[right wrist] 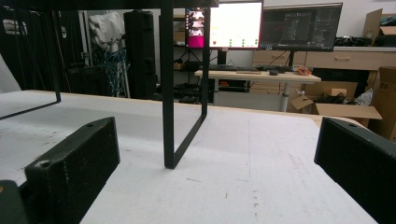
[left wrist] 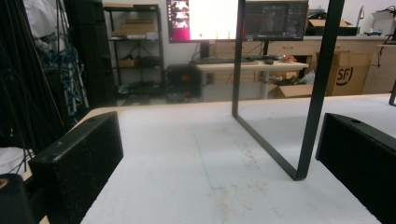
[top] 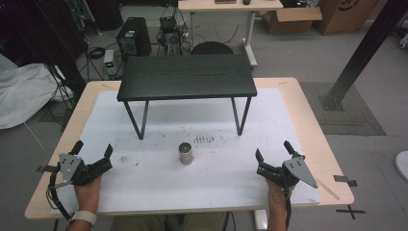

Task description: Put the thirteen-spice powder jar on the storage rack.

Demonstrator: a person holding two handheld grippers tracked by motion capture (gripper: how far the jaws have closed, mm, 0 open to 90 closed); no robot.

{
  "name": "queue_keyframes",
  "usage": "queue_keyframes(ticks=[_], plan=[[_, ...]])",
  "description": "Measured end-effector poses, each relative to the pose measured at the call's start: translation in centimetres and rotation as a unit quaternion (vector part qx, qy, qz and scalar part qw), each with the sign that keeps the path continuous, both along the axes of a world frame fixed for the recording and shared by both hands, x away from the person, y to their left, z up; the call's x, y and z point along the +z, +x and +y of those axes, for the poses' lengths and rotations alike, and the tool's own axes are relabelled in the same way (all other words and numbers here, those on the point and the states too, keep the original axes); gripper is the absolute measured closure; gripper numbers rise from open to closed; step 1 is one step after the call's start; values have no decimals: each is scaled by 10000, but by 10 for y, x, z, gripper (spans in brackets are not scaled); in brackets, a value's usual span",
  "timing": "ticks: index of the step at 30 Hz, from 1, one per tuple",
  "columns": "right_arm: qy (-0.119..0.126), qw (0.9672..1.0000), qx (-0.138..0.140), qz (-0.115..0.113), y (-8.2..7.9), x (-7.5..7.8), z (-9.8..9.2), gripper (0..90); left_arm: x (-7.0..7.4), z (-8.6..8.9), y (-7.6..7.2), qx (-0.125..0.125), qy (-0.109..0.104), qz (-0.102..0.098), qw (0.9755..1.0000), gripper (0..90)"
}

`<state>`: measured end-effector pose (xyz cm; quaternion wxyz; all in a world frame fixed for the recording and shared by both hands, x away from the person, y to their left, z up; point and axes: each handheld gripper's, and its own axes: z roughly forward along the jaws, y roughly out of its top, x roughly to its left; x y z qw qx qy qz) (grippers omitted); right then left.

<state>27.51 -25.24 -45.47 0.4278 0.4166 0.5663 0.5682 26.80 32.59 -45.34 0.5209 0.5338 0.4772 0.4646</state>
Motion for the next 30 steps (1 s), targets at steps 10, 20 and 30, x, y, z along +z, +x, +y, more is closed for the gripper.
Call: queue_keyframes(ticks=[10,20,30], plan=[[3,10000,20,14,0,0,0,0,0,0,0,5,2,2,10000,12],[10,10000,28,6,0,0,0,0,0,0,0,4,-4,-3,10000,12],[15,10000,38,23,0,0,0,0,0,0,0,2,-6,-7,10000,12]])
